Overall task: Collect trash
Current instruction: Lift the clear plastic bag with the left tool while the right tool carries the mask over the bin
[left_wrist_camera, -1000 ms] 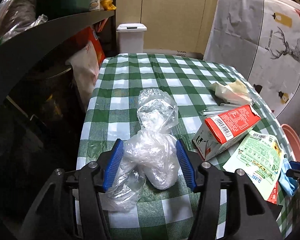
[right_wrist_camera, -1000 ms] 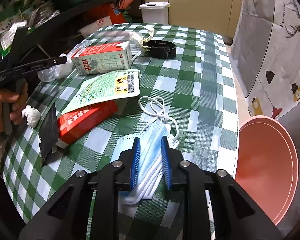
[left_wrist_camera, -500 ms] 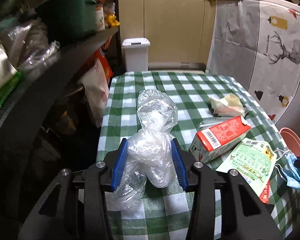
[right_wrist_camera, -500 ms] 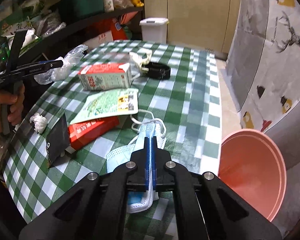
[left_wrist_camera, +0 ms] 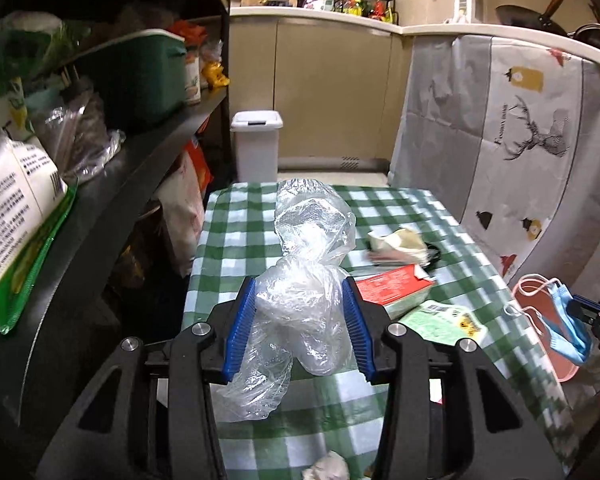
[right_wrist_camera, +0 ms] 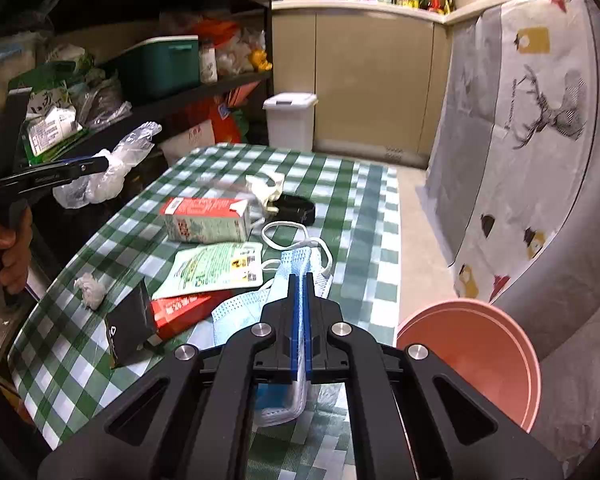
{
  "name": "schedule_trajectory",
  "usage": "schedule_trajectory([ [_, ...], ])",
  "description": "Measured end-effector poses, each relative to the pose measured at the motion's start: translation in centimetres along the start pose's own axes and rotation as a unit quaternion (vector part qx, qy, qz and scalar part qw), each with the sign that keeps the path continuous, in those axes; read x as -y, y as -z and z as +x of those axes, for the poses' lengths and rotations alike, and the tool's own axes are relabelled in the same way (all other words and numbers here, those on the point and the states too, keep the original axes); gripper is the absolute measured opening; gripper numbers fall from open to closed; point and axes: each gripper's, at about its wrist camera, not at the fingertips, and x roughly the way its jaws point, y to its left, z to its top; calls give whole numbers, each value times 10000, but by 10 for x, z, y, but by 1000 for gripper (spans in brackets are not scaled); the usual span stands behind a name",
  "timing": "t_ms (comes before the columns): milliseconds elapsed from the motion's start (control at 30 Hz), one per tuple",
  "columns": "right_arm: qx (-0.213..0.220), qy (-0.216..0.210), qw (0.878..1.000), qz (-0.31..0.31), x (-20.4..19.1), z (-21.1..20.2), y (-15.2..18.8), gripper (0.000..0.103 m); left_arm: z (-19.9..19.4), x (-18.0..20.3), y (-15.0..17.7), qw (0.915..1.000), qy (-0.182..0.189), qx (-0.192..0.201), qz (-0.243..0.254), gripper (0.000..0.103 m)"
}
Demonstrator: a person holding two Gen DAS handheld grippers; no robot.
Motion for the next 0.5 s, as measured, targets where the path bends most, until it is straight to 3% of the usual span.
schedule_trajectory([
  [500,657,537,9952,497,31,-31,-9,2,-35,32,-5,9992,85,262,-300,43],
])
